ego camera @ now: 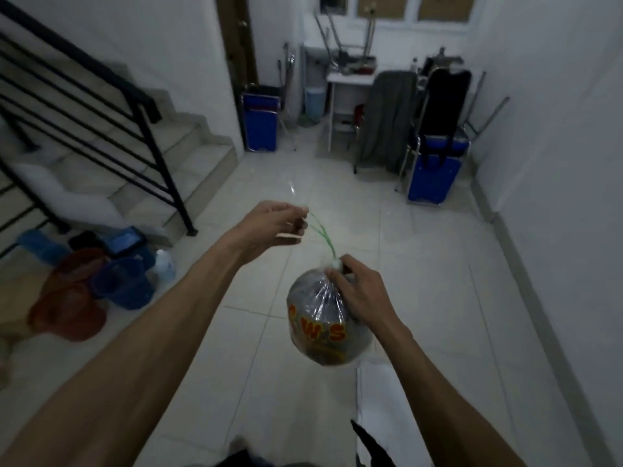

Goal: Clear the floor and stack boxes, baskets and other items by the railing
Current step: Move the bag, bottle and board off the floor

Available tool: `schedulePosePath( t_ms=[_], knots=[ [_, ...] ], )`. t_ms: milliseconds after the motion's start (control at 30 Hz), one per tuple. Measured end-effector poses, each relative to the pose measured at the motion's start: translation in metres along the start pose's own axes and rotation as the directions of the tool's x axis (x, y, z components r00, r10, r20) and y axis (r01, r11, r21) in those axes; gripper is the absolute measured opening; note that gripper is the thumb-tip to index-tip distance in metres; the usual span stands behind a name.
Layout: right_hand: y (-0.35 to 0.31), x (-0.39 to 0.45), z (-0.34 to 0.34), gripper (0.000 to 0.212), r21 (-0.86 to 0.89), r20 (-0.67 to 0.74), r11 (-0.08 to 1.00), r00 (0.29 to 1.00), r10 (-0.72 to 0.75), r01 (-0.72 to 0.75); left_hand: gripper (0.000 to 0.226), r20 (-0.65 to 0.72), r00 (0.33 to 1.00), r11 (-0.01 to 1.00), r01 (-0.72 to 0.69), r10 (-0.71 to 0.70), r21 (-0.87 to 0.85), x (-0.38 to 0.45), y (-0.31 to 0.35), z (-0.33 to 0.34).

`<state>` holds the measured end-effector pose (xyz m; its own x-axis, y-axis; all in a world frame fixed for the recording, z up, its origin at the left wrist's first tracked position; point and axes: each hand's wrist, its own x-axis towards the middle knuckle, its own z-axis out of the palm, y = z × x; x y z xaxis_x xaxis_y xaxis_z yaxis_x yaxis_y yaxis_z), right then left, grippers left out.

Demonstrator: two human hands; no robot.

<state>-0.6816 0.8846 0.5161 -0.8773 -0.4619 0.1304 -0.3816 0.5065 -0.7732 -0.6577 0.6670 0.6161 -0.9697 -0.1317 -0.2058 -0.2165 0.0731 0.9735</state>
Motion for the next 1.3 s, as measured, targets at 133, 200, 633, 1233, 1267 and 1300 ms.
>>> schedulePosePath(
  t_ms=[133,200,633,1233,1267,1300],
  knots=[
    [-0.039,0.003,0.028,0.037,0.070,0.049,0.997,0.998,-0.029,0.025,0.037,-0.064,0.995,0.984,0.082,-0.073,0.157,-0.049,-0.033,-0.046],
    [-0.061,0.006,0.046,0.038,0.087,0.087,0.994,0.994,-0.071,0.064,0.037,-0.064,0.990,0.954,0.135,-0.123,0.266,-0.074,-0.058,-0.066],
    [-0.224,0.006,0.228,0.043,0.204,0.355,0.960,0.899,-0.256,0.193,0.024,-0.434,0.901,0.945,0.157,-0.018,0.286,-0.227,-0.137,-0.233],
    [-0.391,0.012,0.501,0.052,0.324,0.599,0.944,0.786,-0.153,-0.063,0.016,-0.794,0.607,0.923,0.283,0.037,0.260,-0.334,-0.229,-0.474],
    [-0.394,0.018,0.518,0.054,0.312,0.616,0.946,0.777,-0.131,-0.087,0.010,-0.803,0.596,0.928,0.288,0.018,0.235,-0.333,-0.237,-0.487],
    [-0.397,0.027,0.535,0.052,0.306,0.636,0.945,0.763,-0.114,-0.114,0.006,-0.807,0.591,0.930,0.299,-0.005,0.214,-0.331,-0.244,-0.501]
  ],
)
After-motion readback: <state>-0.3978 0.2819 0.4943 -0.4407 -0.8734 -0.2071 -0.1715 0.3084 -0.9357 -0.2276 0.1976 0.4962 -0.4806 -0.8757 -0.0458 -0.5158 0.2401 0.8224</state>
